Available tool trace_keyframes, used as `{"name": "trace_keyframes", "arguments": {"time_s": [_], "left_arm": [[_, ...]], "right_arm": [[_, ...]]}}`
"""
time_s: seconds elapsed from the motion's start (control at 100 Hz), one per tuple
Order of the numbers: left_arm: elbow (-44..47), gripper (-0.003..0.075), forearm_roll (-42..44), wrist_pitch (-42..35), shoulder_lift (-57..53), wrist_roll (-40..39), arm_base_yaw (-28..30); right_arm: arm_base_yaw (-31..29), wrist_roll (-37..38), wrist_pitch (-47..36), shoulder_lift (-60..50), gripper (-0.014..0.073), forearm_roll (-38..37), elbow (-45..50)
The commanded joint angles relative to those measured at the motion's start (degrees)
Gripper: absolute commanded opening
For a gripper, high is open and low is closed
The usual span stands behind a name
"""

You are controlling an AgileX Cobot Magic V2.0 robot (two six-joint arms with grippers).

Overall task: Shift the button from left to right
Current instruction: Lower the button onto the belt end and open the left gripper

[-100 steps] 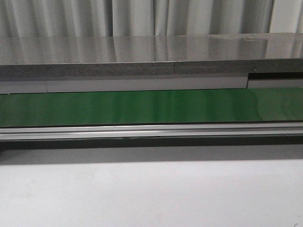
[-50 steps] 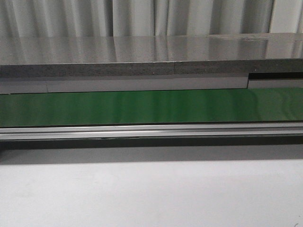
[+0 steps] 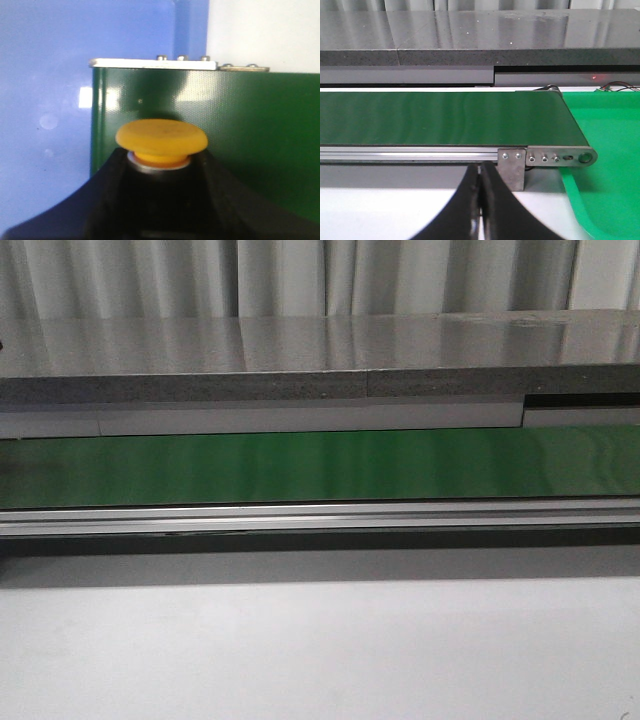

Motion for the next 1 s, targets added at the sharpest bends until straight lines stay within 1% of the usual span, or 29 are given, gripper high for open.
{"name": "trace_keyframes", "arguments": {"time_s": [0.0,0.32,0.41,0.48,0.55,0.6,0.62,0.67,0.74,0.79,0.82,0.99], "left_arm": [[-1.47,-0.0020,-0.48,-1.22,-3.30,0.05,-0.89],[-0.67,-0.0019,-1.14,-0.44,-3.09,0.05,-0.89],[0.24,0.0004,-1.14,-0.54,-3.09,0.05,-0.89],[0.78,0.0069,-1.14,-0.65,-3.09,0.05,-0.89],[1.11,0.0169,-1.14,-0.78,-3.09,0.05,-0.89],[1.11,0.0270,-1.14,-0.78,-3.09,0.05,-0.89],[1.11,0.0298,-1.14,-0.78,-3.09,0.05,-0.89],[1.11,0.0404,-1.14,-0.78,-3.09,0.05,-0.89],[1.11,0.0509,-1.14,-0.92,-3.09,0.05,-0.89],[1.11,0.0554,-1.14,-0.92,-3.09,0.05,-0.89],[1.11,0.0568,-1.14,-0.92,-3.09,0.05,-0.89],[1.11,0.0571,-1.59,-0.04,-4.06,0.15,-0.89]], "right_arm": [[-0.02,-0.20,-4.74,-1.26,-0.0068,0.13,-0.83],[-0.02,-0.20,-4.74,-1.26,-0.0068,0.13,-0.83],[-0.02,-0.20,-4.74,-1.26,-0.0068,0.13,-0.83],[-0.02,-0.20,-4.74,-1.26,-0.0068,0.13,-0.83],[-0.02,-0.20,-4.74,-1.26,-0.0068,0.13,-0.83],[-0.02,-0.20,-4.74,-1.26,-0.0068,0.13,-0.83],[-0.02,-0.20,-4.74,-1.26,-0.0068,0.13,-0.83],[-0.02,-0.20,-4.74,-1.26,-0.0068,0.13,-0.83],[-0.02,-0.20,-4.74,-1.26,-0.0068,0.13,-0.83],[-0.02,-0.20,-4.74,-1.26,-0.0068,0.13,-0.83],[-0.02,-0.20,-4.74,-1.26,-0.0068,0.13,-0.83],[-0.02,-0.20,-4.74,-1.26,-0.0068,0.13,-0.83]]}}
